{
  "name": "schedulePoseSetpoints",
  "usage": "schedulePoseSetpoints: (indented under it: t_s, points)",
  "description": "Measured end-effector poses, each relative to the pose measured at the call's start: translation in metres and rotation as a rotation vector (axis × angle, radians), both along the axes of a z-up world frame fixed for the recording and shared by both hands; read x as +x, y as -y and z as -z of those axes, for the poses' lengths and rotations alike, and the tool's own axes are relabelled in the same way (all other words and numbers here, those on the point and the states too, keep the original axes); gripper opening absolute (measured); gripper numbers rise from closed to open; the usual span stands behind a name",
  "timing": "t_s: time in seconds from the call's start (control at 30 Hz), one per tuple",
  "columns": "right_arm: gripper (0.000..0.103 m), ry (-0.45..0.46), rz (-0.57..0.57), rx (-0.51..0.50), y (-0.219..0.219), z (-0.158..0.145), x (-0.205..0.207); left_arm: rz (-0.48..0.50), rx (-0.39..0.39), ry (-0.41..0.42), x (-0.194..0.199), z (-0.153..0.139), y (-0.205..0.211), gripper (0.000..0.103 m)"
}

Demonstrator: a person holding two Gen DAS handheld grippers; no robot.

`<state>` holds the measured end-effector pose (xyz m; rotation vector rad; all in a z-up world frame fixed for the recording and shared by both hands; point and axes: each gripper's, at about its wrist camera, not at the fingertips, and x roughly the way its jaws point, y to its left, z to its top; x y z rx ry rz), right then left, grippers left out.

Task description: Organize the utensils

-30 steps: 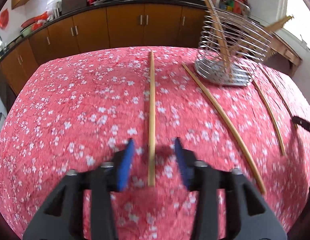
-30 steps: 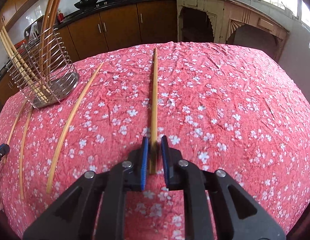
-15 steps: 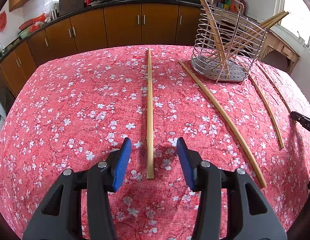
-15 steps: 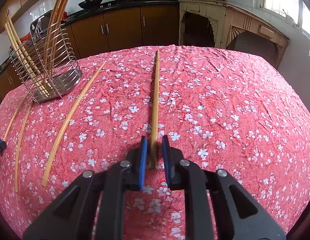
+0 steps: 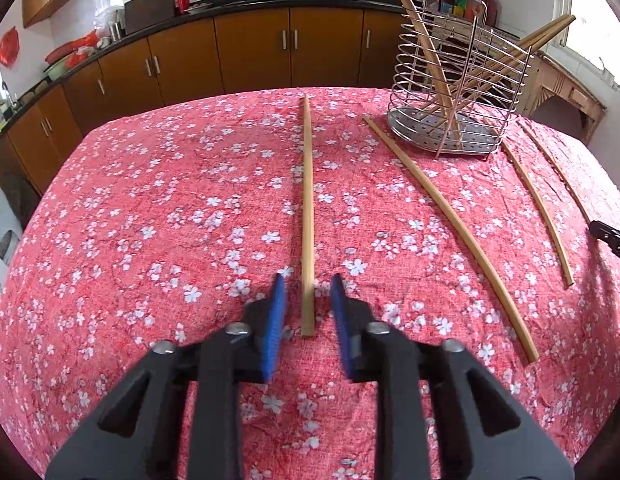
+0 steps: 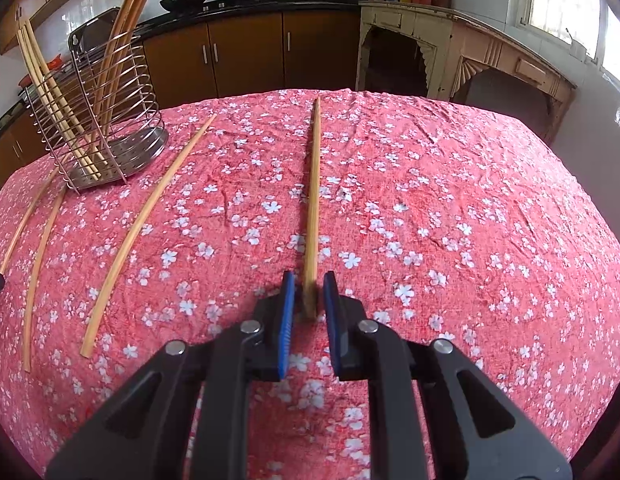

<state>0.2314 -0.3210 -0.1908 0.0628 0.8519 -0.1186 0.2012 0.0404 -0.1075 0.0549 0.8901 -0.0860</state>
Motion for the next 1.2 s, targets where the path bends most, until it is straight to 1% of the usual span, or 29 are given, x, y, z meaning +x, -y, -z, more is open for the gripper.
schedulePoseSetpoints:
  t_s: [0.07, 0.1, 0.17, 0.23, 0.37, 0.5, 0.57, 0.63, 0.73, 0.87, 1.07, 1.2]
  points:
    - [0.008, 0.004, -0.005, 0.009, -0.001, 0.000, -0.004, -0.004, -0.017, -0.002, -0.003, -0.001, -0.003, 0.007]
    - [0.008, 0.013, -0.011, 0.030, 0.001, -0.001, -0.009, -0.006, -0.030, -0.006, -0.005, -0.001, -0.005, 0.007]
    - [0.008, 0.030, -0.007, 0.026, 0.003, -0.004, -0.017, -0.008, -0.059, -0.013, -0.009, -0.004, -0.010, 0.007]
    - [0.008, 0.062, -0.007, 0.022, 0.005, -0.012, -0.027, -0.009, -0.072, 0.005, -0.016, -0.010, -0.014, 0.007]
    - [0.008, 0.149, 0.000, 0.002, 0.011, -0.039, -0.045, -0.005, -0.078, 0.085, -0.030, -0.035, -0.020, 0.007]
    - [0.008, 0.260, -0.001, -0.023, 0.013, -0.076, -0.061, -0.006, -0.072, 0.201, -0.046, -0.070, -0.025, 0.006]
    - [0.008, 0.295, -0.002, -0.022, 0.016, -0.090, -0.062, -0.017, -0.081, 0.252, -0.051, -0.087, -0.027, 0.007]
    - [0.008, 0.339, -0.001, -0.024, 0.017, -0.105, -0.064, -0.031, -0.091, 0.290, -0.053, -0.099, -0.030, 0.007]
    - [0.008, 0.380, 0.002, -0.028, 0.016, -0.119, -0.063, -0.054, -0.109, 0.339, -0.052, -0.115, -0.034, 0.007]
    - [0.008, 0.424, -0.001, -0.031, 0.015, -0.135, -0.062, -0.087, -0.124, 0.394, -0.049, -0.131, -0.042, 0.007]
    - [0.008, 0.480, -0.013, -0.043, 0.013, -0.155, -0.062, -0.121, -0.147, 0.433, -0.046, -0.144, -0.050, 0.007]
    - [0.008, 0.513, -0.015, -0.027, 0.014, -0.168, -0.063, -0.128, -0.154, 0.456, -0.045, -0.153, -0.054, 0.007]
